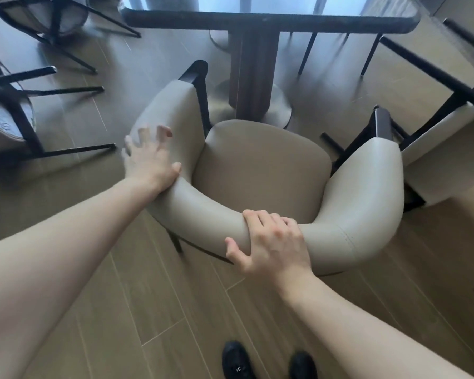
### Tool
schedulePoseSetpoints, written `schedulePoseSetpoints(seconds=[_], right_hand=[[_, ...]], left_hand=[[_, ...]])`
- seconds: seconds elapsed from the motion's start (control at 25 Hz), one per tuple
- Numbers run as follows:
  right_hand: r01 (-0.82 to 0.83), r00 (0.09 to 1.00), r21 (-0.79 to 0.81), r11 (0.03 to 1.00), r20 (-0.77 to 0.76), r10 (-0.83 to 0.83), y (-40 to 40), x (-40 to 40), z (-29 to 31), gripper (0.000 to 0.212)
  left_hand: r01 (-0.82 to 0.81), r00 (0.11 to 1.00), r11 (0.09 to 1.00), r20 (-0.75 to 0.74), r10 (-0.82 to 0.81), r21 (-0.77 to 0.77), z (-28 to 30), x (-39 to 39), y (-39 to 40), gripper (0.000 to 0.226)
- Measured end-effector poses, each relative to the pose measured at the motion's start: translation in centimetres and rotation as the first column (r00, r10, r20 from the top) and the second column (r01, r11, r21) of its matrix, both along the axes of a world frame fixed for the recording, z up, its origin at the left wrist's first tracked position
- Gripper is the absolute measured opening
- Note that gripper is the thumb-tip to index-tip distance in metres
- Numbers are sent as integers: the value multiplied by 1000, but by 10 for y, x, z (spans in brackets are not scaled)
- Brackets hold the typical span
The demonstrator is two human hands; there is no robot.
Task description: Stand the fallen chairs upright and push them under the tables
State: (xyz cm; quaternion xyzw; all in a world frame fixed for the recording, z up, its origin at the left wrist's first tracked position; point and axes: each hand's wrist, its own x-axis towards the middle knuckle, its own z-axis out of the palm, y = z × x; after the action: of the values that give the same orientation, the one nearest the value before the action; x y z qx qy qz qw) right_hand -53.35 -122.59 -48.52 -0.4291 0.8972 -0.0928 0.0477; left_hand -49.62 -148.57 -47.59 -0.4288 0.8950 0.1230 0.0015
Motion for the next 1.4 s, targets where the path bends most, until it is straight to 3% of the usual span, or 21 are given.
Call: schedulePoseSetpoints(seconds=[0.04,0.12,0.24,0.4,0.52,0.72,1.0,1.2,1.4], right_hand=[[-1,1000,4,1000,-5,1,0,-1,0,59],[-2,1000,3,1000,-15,2,1,-1,-1,60],[9,1000,0,1000,-28,-9,-1,1,1,66],[-121,987,126,985,117,106,12,-14,10,94],[-175,985,271,946,48,168,55,-30,17,102],[-167,986,208,964,8,169,65,-32,3,98],[-297,938,136,945,-146,316,64,-48,-2,94],[-348,916,88,933,-182,359,63,-49,-2,90],[-354,911,117,928,-182,370,67,-47,1,90]], left_hand=[[164,986,986,-25,-165,-28,1,0,12,48],[480,877,876,-45,-478,57,2,3,40,34],[680,712,720,108,-694,142,7,18,76,71],[758,598,638,244,-763,137,22,36,74,101],[780,560,617,321,-764,107,27,41,83,103],[756,604,653,339,-721,42,9,37,83,102],[894,406,444,305,-861,64,3,22,60,113],[879,436,466,233,-869,96,3,15,57,96],[863,490,505,218,-844,14,3,22,63,87]])
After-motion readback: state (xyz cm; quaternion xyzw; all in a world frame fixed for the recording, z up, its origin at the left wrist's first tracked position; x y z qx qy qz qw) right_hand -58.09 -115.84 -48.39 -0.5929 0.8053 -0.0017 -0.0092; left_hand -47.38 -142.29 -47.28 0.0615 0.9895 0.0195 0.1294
